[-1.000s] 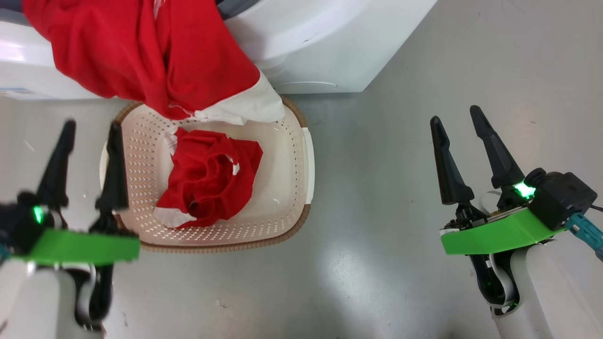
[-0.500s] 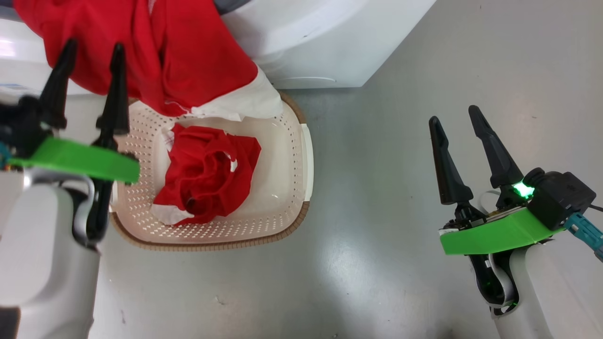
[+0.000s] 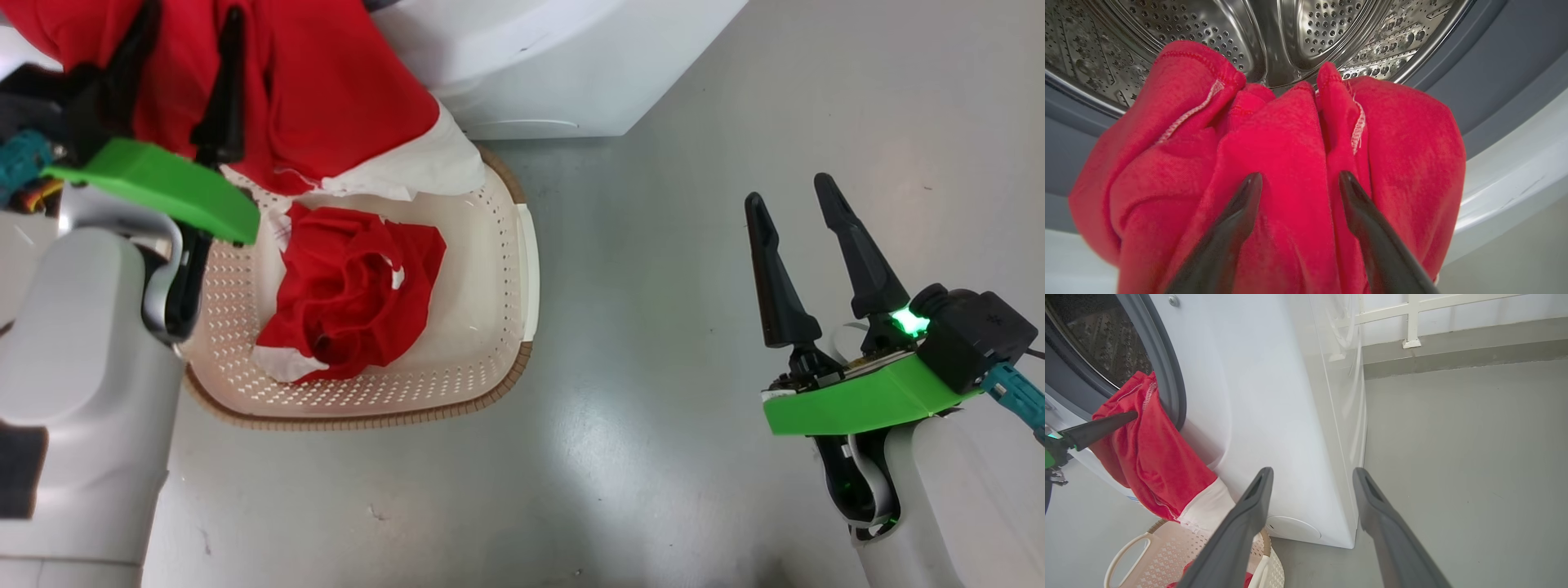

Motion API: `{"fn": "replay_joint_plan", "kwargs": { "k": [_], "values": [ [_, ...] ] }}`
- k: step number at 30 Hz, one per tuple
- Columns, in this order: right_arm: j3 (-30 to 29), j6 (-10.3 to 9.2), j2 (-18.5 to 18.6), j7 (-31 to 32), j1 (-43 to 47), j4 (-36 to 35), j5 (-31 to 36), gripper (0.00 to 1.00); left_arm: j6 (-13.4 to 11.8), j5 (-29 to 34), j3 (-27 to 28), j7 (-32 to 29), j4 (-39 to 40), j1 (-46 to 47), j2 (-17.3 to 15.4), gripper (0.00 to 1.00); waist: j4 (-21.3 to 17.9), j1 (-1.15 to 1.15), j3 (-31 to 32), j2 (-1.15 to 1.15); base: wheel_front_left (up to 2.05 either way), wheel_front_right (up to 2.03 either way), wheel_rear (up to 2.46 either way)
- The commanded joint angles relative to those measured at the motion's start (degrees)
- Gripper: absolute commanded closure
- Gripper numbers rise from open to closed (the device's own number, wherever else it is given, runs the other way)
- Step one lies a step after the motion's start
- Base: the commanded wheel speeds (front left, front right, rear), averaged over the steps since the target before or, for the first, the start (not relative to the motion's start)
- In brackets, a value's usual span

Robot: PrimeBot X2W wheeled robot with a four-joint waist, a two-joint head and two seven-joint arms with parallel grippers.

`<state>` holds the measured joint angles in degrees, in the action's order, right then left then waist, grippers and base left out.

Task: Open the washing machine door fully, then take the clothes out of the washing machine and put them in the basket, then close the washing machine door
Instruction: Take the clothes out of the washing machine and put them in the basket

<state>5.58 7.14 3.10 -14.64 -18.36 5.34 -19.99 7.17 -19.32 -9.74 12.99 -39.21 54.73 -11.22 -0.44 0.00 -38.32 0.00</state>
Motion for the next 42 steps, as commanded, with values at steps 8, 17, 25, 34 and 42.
{"fn": "replay_joint_plan", "kwargs": {
  "k": [8,17,25,34,42],
  "values": [
    [1.30,0.35,-0.23,-0.36,0.03,-1.63,-0.33,0.00,0.32,-1.27,-2.79,1.40,-5.45,4.65,-3.00,0.02,-0.43,0.00,-0.18,0.00,0.00,0.00,0.00],
    [1.33,0.35,-0.23,-0.36,0.31,-1.66,-0.34,0.00,0.32,-1.84,-4.81,1.95,-9.04,6.46,-3.19,1.00,-0.45,0.00,0.30,0.00,0.00,0.00,0.00],
    [1.37,0.35,-0.23,-0.36,0.73,-1.41,-0.18,0.00,0.32,-2.75,-4.40,1.99,-4.77,3.15,-2.84,1.00,0.05,0.00,1.34,0.00,0.00,0.00,0.00],
    [1.29,0.35,-0.23,-0.36,1.52,-1.35,-0.17,0.00,0.32,-3.14,-1.98,2.00,4.89,-6.46,-2.09,1.00,0.63,0.00,2.57,0.00,0.00,0.00,0.00],
    [1.17,0.35,-0.23,-0.36,2.27,-1.45,-0.12,0.00,0.32,-3.00,-0.19,2.00,14.38,-18.01,-1.42,1.00,1.10,0.00,3.21,0.00,0.00,0.00,0.00]
  ]
}}
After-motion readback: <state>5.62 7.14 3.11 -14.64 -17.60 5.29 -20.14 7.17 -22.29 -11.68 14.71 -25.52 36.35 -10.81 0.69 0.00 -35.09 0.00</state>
